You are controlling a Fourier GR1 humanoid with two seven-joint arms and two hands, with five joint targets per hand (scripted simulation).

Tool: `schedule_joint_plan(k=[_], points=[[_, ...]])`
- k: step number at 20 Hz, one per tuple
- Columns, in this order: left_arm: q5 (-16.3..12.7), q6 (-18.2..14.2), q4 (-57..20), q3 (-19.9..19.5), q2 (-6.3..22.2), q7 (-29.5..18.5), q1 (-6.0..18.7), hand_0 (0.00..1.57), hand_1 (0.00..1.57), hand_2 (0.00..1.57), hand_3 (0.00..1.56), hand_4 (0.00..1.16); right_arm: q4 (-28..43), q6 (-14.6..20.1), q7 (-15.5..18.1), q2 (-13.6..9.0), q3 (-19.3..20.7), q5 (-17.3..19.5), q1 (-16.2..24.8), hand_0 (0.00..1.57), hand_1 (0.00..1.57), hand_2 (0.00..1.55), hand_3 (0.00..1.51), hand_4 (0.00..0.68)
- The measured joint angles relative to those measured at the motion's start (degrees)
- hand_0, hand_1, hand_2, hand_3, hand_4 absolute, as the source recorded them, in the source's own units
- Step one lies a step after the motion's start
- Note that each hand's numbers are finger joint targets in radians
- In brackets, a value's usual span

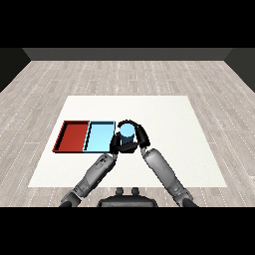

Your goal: Pick the blue can and put it in the blue box

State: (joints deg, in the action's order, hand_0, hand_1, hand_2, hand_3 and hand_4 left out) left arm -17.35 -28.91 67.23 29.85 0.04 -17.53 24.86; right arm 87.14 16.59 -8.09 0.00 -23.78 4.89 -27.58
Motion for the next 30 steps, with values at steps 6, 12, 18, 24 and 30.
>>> schedule_joint_plan(k=[6,12,18,24,30], points=[[0.91,1.16,-0.37,-2.11,0.46,-0.12,0.25,1.57,1.57,1.57,1.49,1.13,-1.17,-1.74,1.54,-0.41,0.31,0.55,0.76,0.0,0.0,0.0,0.0,0.0],[2.85,0.6,-0.69,-2.6,0.12,-0.56,-0.84,1.57,1.57,1.57,1.49,1.13,-0.22,-2.83,1.45,-0.19,2.55,0.4,0.98,0.0,0.0,0.0,0.0,0.0],[4.48,1.57,-1.23,-6.04,2.62,0.73,-1.02,1.57,1.57,1.57,1.48,1.13,4.12,-2.97,1.48,-0.95,7.85,-2.63,4.41,0.0,0.0,0.0,0.0,0.0],[6.6,1.82,-3.07,-9.62,5.57,3.18,-0.54,1.57,1.57,1.57,1.49,1.14,5.51,-4.45,5.98,-1.43,11.25,-5.66,10.88,0.0,0.0,0.0,0.0,0.0],[7.22,4.77,-8.08,-14.82,11.56,7.16,2.09,1.57,1.57,1.57,1.5,1.12,5.03,-5.74,7.76,-1.37,14.25,-8.58,13.0,0.0,0.0,0.0,0.0,0.0]])
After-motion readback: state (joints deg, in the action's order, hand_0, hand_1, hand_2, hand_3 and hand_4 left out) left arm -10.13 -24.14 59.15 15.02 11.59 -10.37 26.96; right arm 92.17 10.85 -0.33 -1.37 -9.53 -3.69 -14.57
